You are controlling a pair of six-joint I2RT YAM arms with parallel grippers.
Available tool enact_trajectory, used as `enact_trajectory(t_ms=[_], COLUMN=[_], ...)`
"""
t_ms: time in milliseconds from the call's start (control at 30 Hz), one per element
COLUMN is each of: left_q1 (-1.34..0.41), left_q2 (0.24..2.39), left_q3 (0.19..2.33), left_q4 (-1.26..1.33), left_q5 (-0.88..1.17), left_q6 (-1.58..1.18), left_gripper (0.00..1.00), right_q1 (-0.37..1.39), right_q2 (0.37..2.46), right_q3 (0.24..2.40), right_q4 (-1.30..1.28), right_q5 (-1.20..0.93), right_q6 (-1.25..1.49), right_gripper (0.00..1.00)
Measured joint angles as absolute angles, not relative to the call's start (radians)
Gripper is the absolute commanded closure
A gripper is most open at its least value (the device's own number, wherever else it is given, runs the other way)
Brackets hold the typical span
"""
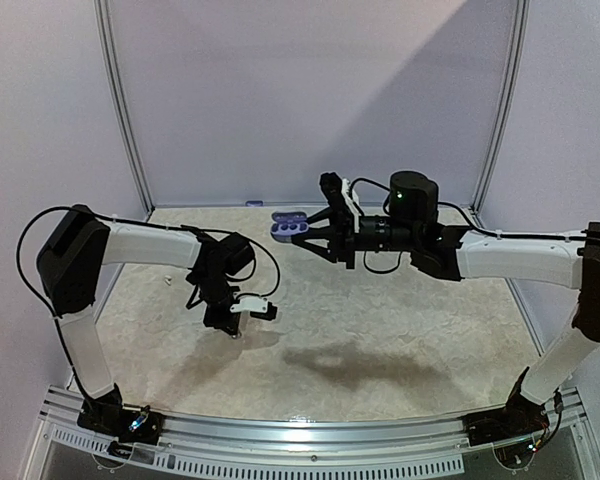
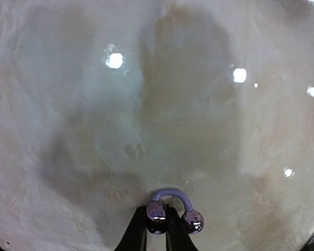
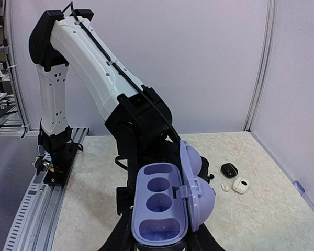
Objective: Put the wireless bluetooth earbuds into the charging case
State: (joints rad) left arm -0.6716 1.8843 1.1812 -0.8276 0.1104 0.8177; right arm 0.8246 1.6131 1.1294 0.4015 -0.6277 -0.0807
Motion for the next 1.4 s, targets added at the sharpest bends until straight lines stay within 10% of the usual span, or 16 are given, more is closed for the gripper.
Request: enact_trajectory(t_ms=[533,967,1400], left_q1=[-0.857,-0.878,-0.873], left_q2=[2.007,2.029,1.928], left_q3=[1.323,1.357,1.248], left_q4=[-0.625,-0.612,-0.738], left_q5=[0.111,0.092,0.085], left_q6=[0.406,0.383,0.471], left_gripper=[0.96,0.47,0.46], right_q1=[0.825,0.825,0.825], right_q2=[1.402,1.307,1.308], right_q3=[0.953,0.915,0.915], right_q4=[0.31,0.294,0.295], right_q5=[-0.509,-0.444,-0.444], right_q6=[-0.141,-0.148,-0.15], right_gripper=[1.0,1.0,1.0])
